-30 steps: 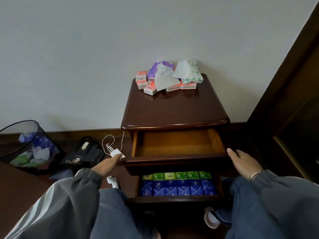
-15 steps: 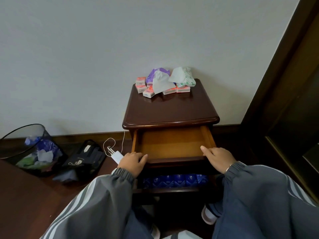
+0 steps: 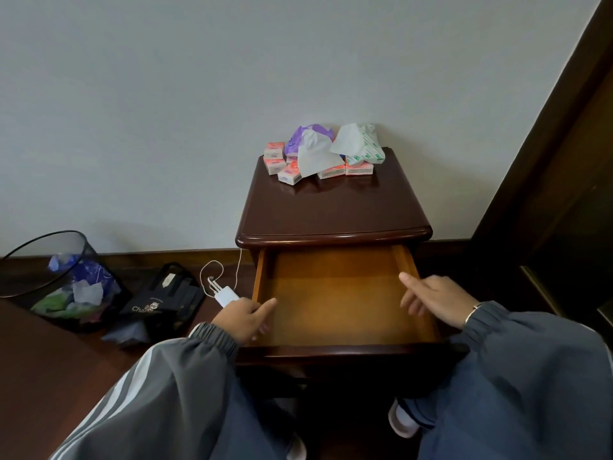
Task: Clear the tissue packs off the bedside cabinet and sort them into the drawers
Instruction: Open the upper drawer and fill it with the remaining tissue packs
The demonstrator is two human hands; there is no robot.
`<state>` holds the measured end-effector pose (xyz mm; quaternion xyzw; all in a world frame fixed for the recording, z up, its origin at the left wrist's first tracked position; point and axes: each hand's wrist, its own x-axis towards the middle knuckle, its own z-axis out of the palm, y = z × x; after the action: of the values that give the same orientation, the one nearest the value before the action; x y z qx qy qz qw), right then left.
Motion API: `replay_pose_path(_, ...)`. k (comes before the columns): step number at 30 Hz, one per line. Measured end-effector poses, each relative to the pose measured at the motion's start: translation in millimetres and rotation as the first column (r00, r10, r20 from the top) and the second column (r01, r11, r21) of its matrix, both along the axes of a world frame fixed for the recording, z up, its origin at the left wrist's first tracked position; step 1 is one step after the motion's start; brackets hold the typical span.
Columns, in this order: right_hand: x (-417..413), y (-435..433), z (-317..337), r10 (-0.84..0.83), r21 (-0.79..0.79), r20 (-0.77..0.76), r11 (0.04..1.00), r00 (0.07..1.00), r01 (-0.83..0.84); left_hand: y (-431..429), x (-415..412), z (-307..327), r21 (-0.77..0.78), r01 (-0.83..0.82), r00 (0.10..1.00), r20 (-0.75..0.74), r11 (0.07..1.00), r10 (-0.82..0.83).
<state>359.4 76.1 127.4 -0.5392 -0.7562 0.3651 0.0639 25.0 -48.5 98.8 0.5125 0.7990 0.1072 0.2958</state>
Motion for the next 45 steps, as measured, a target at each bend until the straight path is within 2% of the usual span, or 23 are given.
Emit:
replay_pose_path(2, -5, 25, 12, -0.043, 0.217, -0.076, 0.974, 0.996, 0.059, 12, -8, 16, 0.17, -0.039, 0.999, 0.026, 0.985, 0.035)
replay_pose_path(4, -15, 59, 19, -0.072, 0.427, -0.1, 0.898, 0.992, 0.108, 30, -19, 33, 0.36, -0.071, 0.997, 0.003, 0.93, 0.075)
replay_pose_path(7, -37, 117, 18, -0.153, 0.535, 0.018, 0.837, 0.988, 0.12, 71, -34, 49, 0.52, -0.077, 0.991, -0.052, 0.851, 0.122)
replay_pose_path(11, -72, 174, -1, -0.242, 0.427, 0.281, 0.898, 0.929, 0.105, 138, -46, 49, 0.551, -0.069, 0.989, -0.07, 0.831, 0.129)
replay_pose_path(14, -95, 195, -21, -0.236, 0.358, 0.351, 0.928, 0.906, 0.103, 186, -56, 48, 0.572, -0.084, 0.98, -0.102, 0.816, 0.172)
replay_pose_path(17, -102, 201, -37, -0.243, 0.362, 0.432, 0.929, 0.869, 0.079, 232, -67, 48, 0.576, -0.08, 0.973, -0.133, 0.814, 0.19)
replay_pose_path(23, -98, 198, -44, -0.302, 0.476, 0.406, 0.875, 0.862, 0.082, 327, -79, 53, 0.558, -0.063, 0.96, -0.193, 0.828, 0.203)
replay_pose_path(28, -98, 196, -45, -0.331, 0.509, 0.411, 0.857, 0.849, 0.087, 388, -99, 50, 0.553, -0.144, 0.959, -0.126, 0.821, 0.254)
replay_pose_path(31, -98, 196, -47, -0.343, 0.52, 0.415, 0.849, 0.843, 0.09, 400, -114, 43, 0.523, -0.082, 0.991, -0.052, 0.849, 0.127)
replay_pose_path(33, -97, 195, -48, -0.35, 0.522, 0.412, 0.847, 0.841, 0.096, 399, -120, 36, 0.523, 0.057, 0.994, -0.109, 0.85, 0.0)
replay_pose_path(34, -97, 195, -47, -0.35, 0.521, 0.408, 0.848, 0.844, 0.1, 398, -121, 33, 0.526, 0.068, 0.994, -0.112, 0.848, -0.01)
replay_pose_path(37, -97, 194, -45, -0.34, 0.523, 0.388, 0.847, 0.857, 0.099, 386, -123, 28, 0.57, 0.039, 0.994, -0.104, 0.82, 0.024)
replay_pose_path(39, -96, 193, -44, -0.335, 0.525, 0.38, 0.846, 0.862, 0.097, 374, -126, 25, 0.546, 0.002, 0.993, -0.1, 0.838, 0.063)
replay_pose_path(41, -96, 192, -43, -0.322, 0.513, 0.382, 0.854, 0.866, 0.091, 355, -120, 26, 0.542, -0.101, 0.991, -0.019, 0.834, 0.132)
replay_pose_path(45, -98, 187, -33, -0.302, 0.492, 0.368, 0.866, 0.879, 0.092, 310, -106, 19, 0.584, -0.096, 0.985, -0.062, 0.806, 0.162)
